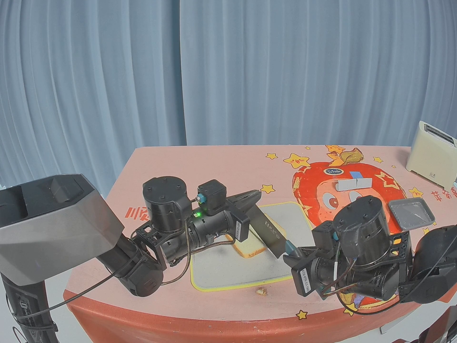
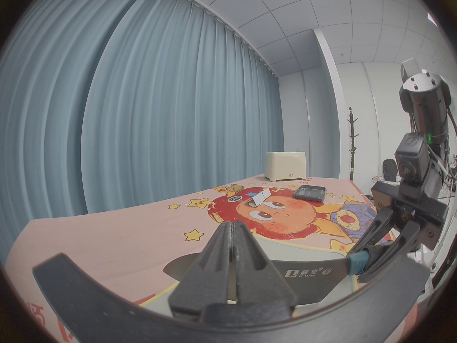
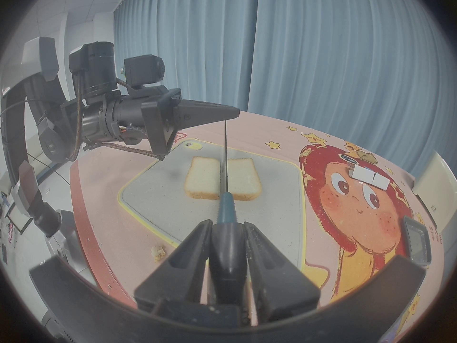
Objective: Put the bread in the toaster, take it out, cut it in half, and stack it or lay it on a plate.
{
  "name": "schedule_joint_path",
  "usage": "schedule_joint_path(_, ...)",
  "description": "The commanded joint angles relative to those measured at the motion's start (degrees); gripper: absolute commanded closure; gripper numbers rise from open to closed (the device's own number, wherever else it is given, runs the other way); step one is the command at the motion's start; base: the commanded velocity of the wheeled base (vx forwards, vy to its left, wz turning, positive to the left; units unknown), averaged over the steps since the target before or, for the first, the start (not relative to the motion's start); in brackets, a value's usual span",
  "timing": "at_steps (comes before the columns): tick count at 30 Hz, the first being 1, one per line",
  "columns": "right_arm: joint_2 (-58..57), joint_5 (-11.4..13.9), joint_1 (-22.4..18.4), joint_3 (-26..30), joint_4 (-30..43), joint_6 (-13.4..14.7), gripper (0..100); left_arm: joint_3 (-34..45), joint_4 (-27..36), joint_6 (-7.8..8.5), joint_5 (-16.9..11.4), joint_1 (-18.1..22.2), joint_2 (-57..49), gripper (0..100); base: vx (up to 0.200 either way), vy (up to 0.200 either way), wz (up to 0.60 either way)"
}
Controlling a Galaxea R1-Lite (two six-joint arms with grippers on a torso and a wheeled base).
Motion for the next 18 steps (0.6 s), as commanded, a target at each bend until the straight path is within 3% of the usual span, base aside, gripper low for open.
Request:
schedule_joint_path(1, -0.3, 0.0, 0.1, 0.2, 0.0, 0.0, 100, -0.2, -0.1, -0.03, 0.0, 0.5, -1.6, 100, 0.000, 0.000, 0.00)
schedule_joint_path(7, -2.4, 0.1, 0.0, 0.6, -3.3, 0.0, 100, 0.1, 0.3, -0.29, 0.0, 1.4, -6.0, 100, 0.000, 0.000, 0.00)
schedule_joint_path(18, -4.9, -0.9, -0.6, 3.2, -9.3, -0.6, 100, 3.1, 0.7, -0.12, -0.1, 9.4, -16.8, 100, 0.000, 0.000, 0.00)
